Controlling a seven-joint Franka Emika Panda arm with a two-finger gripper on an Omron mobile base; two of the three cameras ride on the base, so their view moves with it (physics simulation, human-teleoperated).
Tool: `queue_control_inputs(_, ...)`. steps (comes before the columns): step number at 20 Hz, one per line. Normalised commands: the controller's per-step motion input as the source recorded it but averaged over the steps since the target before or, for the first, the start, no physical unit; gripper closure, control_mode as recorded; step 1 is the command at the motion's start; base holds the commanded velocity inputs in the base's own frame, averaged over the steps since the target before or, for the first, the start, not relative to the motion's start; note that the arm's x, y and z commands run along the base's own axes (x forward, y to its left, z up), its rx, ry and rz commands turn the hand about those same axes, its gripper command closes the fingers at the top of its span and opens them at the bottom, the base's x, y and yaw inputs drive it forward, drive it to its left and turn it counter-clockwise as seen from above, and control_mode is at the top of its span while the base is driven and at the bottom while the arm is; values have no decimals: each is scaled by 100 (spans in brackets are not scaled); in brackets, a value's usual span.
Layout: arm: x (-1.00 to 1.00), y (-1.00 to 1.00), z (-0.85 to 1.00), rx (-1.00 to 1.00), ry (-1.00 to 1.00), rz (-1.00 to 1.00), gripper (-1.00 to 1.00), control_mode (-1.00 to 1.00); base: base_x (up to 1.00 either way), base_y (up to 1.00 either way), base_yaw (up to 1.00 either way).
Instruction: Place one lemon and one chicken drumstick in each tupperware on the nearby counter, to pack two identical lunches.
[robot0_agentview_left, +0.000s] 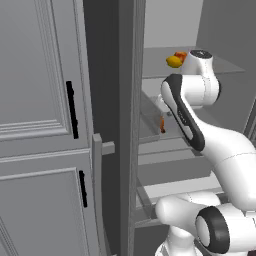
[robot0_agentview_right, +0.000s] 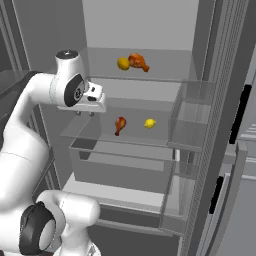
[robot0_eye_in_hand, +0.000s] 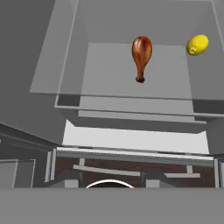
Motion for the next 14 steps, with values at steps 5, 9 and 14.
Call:
queue_control_inputs(5, -23, 0, -20, 0, 12, 0, -100, -100, 0, 0, 0)
queue_control_inputs(9, -4, 0, -61, -1, 37, 1, -100, -100, 0, 0, 0)
queue_control_inputs(14, 2, 0, -39, -8, 31, 0, -100, -100, 0, 0, 0)
